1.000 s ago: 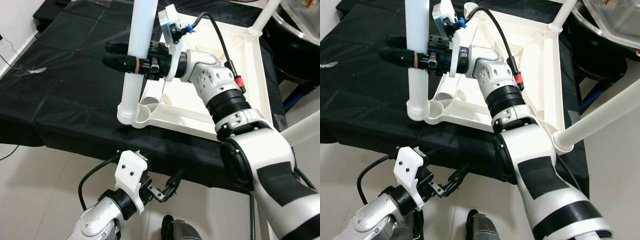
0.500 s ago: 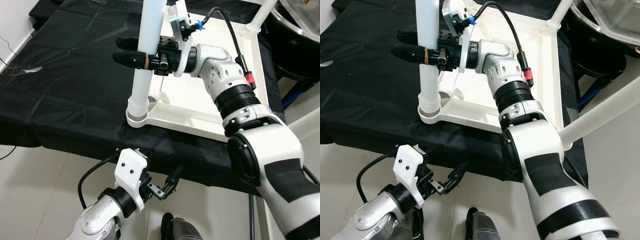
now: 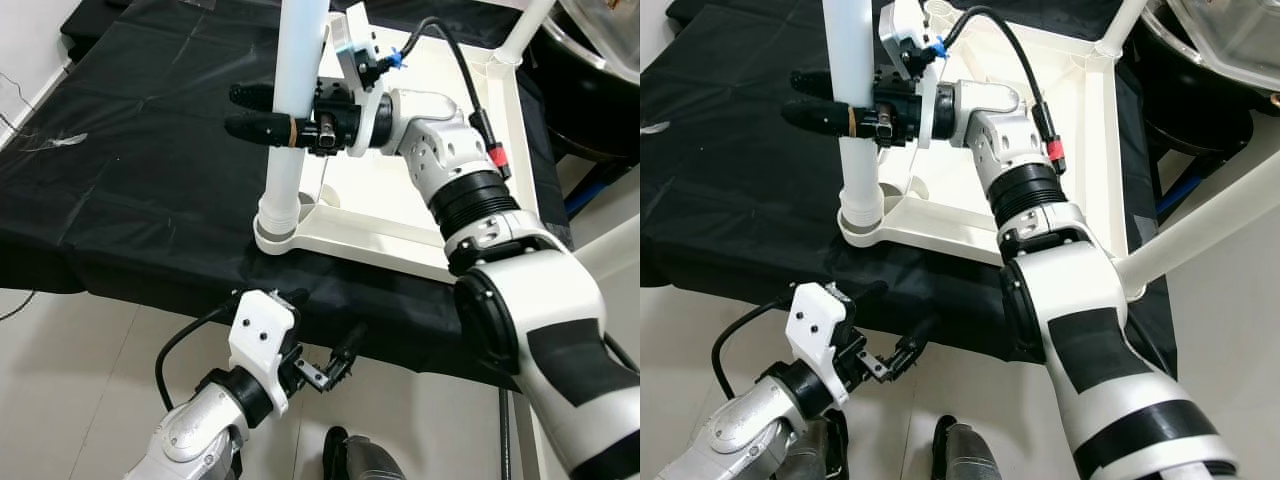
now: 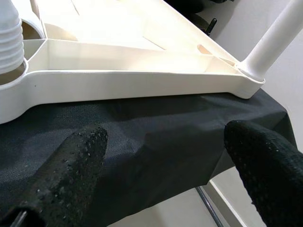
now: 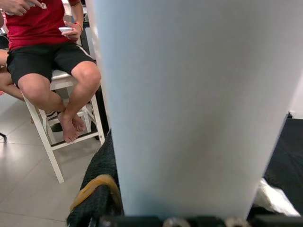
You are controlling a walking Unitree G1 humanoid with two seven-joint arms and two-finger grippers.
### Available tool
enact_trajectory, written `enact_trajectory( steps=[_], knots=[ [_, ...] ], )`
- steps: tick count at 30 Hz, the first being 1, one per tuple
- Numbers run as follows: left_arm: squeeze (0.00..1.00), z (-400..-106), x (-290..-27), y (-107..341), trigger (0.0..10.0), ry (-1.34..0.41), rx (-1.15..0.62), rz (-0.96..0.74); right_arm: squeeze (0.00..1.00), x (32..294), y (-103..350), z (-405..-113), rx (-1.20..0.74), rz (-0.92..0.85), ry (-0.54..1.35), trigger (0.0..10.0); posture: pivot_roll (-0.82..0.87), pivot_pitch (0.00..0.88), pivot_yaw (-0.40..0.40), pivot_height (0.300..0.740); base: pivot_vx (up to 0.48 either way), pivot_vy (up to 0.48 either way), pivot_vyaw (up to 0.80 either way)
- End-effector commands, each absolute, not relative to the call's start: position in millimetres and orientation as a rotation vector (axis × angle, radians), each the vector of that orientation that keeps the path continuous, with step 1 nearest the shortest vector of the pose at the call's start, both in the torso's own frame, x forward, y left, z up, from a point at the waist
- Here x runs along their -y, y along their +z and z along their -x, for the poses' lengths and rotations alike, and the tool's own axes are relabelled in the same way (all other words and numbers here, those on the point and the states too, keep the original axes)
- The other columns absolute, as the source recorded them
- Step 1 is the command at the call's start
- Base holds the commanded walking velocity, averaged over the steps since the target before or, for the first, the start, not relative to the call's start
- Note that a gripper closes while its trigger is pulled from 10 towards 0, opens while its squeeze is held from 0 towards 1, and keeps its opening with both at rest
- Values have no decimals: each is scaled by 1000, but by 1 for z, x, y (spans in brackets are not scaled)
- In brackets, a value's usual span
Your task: Building children table
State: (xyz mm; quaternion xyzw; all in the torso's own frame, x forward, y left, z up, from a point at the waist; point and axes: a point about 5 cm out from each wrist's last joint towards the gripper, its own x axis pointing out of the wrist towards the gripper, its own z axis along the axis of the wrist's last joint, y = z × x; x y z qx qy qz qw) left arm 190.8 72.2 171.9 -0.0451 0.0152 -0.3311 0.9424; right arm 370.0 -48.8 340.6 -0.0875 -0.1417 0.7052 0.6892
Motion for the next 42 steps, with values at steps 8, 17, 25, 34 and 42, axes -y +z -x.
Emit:
enact_trajectory(
  steps=[8,17,25,34,42],
  knots=[
    [0,-191,-75,170,10000,-672,-45,80,0,47,312,-368,222,219,1631,10000,175,305,-128,740,0,0,0],
    [0,-192,-76,171,10000,-665,-42,77,0,43,305,-365,212,236,1645,10000,172,310,-127,740,0,0,0],
    [0,-197,-80,174,10000,-646,-26,68,0,25,297,-366,117,314,1555,10000,168,308,-130,740,0,0,0],
    [0,-201,-83,174,10000,-638,-17,58,0,23,287,-376,34,258,1401,10000,168,298,-130,740,0,0,0],
    [0,-205,-87,175,10000,-625,-8,45,0,34,278,-384,2,218,1252,10000,169,287,-127,740,0,0,0]
  ],
)
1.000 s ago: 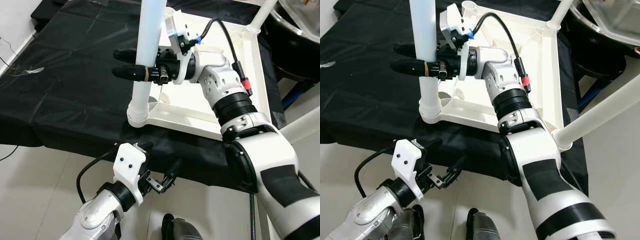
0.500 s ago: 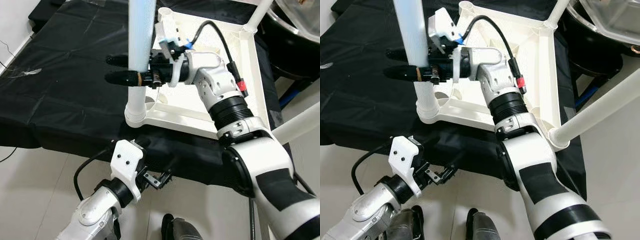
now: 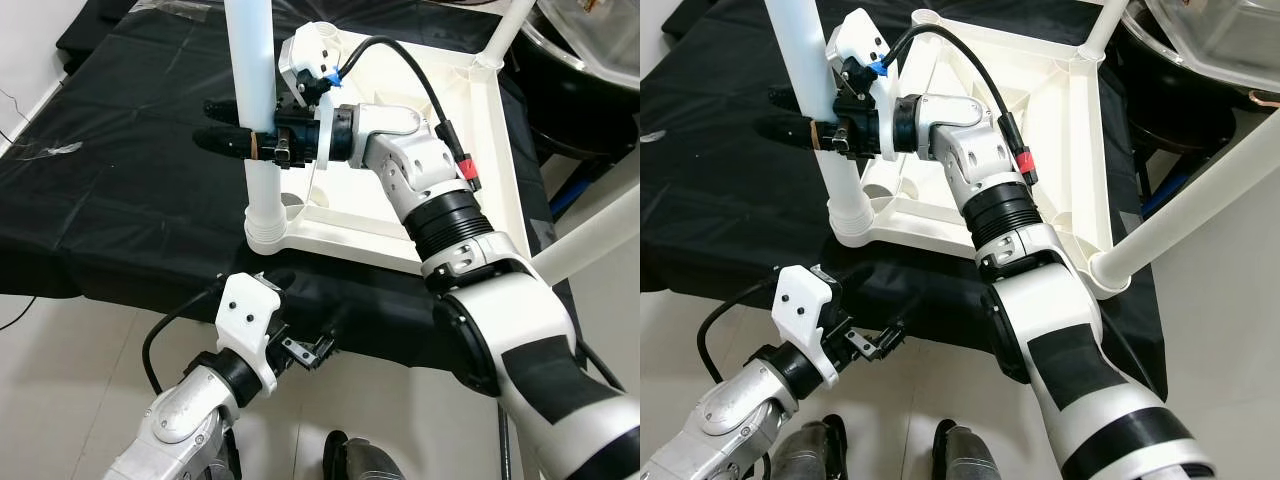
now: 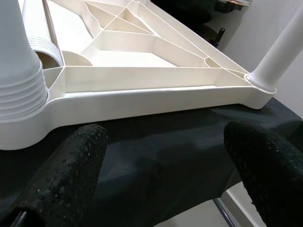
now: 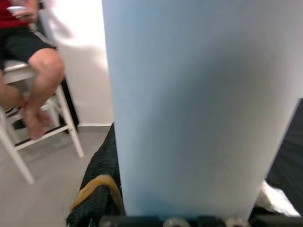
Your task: Building children table
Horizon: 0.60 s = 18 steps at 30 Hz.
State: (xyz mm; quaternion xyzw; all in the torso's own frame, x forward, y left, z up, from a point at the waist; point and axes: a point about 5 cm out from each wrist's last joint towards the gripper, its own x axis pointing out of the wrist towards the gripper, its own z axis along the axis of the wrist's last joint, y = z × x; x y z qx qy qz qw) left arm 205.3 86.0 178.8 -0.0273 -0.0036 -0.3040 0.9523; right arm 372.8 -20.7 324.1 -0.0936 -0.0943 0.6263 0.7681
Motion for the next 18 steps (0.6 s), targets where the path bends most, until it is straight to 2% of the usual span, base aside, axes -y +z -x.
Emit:
enact_trajectory(
  steps=[1,10,15,18],
  knots=[
    [0,-205,-87,176,10000,-623,-6,44,0,37,276,-385,1,214,1236,10000,169,287,-127,740,0,0,0],
    [0,-210,-93,177,10000,-608,7,25,0,46,278,-385,70,188,1172,10000,168,275,-115,740,0,0,0],
    [0,-211,-95,177,10000,-605,5,18,0,47,277,-379,105,199,1210,10000,169,275,-112,740,0,0,0],
    [0,-210,-95,176,10000,-605,2,19,0,48,278,-382,108,182,1158,10000,171,277,-114,740,0,0,0]
  ],
)
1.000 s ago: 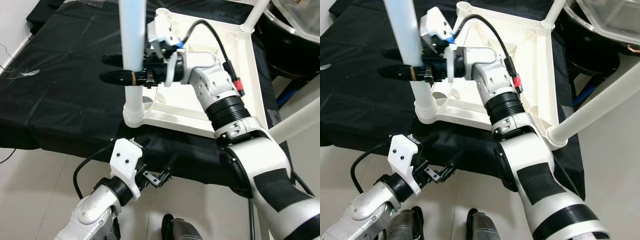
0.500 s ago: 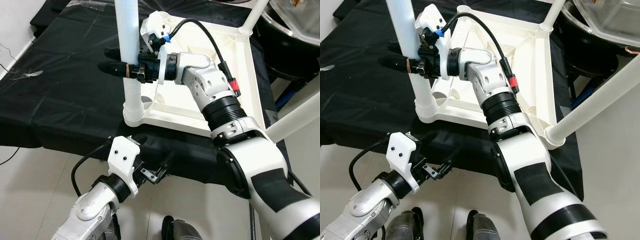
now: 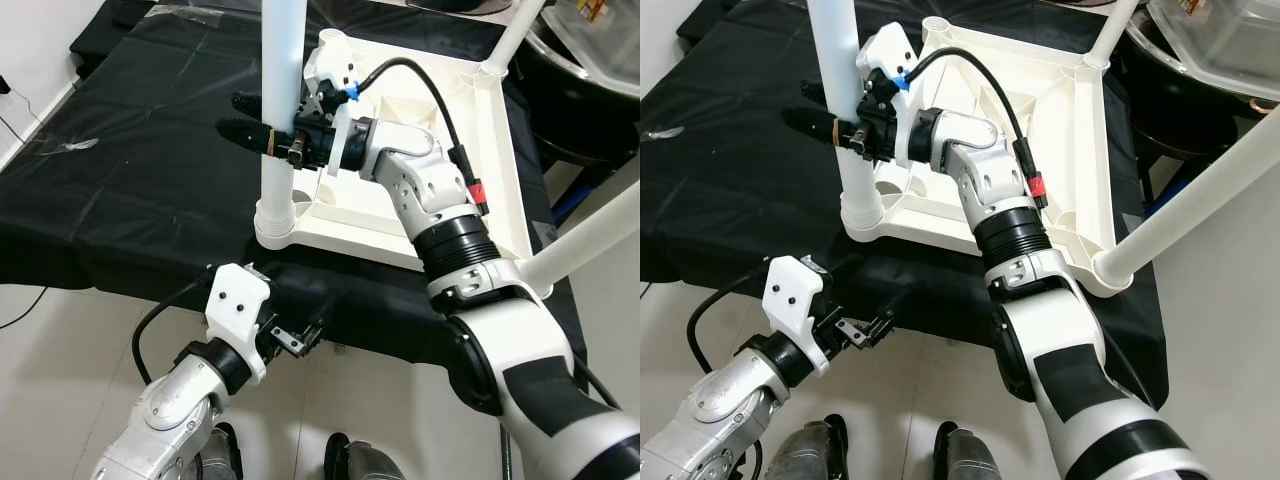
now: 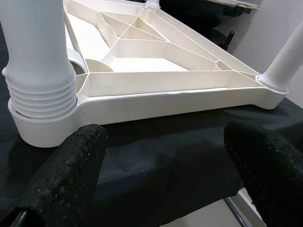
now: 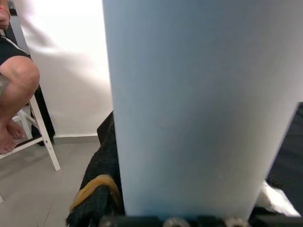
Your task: Building children table
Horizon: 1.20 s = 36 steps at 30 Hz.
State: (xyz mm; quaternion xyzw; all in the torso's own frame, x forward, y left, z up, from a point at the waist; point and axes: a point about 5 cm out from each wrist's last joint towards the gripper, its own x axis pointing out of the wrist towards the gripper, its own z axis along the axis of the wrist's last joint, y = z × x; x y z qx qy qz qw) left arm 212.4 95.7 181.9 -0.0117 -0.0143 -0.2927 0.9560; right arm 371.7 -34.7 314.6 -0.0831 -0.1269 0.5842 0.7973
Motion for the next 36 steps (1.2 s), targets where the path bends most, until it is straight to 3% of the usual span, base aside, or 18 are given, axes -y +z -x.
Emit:
enact_trajectory(
  steps=[1,36],
  knots=[
    [0,-210,-95,176,10000,-605,2,19,0,48,278,-382,108,182,1158,10000,171,277,-114,740,0,0,0],
    [0,-216,-103,178,10000,-585,13,-1,0,72,265,-389,69,144,862,10000,170,288,-109,740,0,0,0]
  ],
)
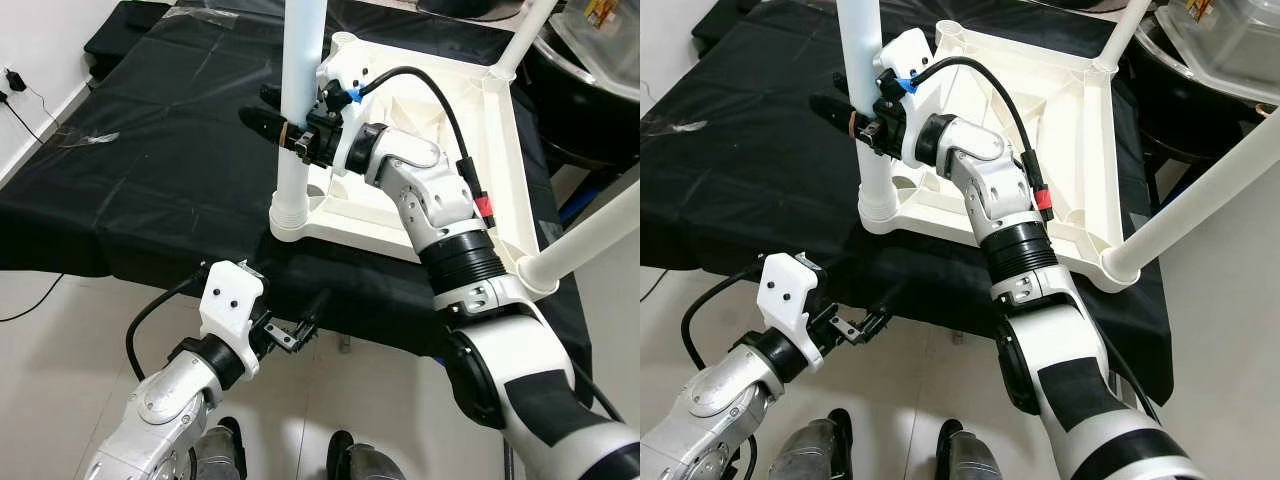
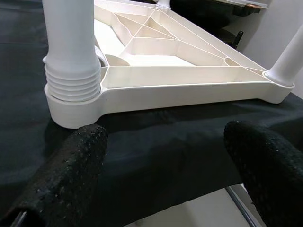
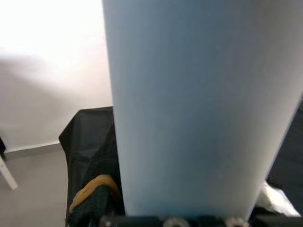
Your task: Building children table
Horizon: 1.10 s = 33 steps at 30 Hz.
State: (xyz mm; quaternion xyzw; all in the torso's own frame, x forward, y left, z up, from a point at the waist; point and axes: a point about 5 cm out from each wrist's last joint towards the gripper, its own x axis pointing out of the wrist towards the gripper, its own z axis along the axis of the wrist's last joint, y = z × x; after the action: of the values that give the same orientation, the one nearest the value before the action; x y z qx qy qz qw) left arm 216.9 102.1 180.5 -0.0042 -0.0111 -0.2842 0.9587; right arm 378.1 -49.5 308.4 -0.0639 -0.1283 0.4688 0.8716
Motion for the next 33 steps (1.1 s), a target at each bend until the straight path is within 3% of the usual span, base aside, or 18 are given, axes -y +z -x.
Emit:
enact_trajectory(
  steps=[1,33],
  knots=[
    [0,-216,-103,177,10000,-584,13,-1,0,72,264,-389,67,142,856,10000,170,288,-109,740,0,0,0],
    [0,-219,-105,179,10000,-580,25,-10,0,83,257,-395,23,72,509,10000,170,289,-107,740,0,0,0]
  ],
)
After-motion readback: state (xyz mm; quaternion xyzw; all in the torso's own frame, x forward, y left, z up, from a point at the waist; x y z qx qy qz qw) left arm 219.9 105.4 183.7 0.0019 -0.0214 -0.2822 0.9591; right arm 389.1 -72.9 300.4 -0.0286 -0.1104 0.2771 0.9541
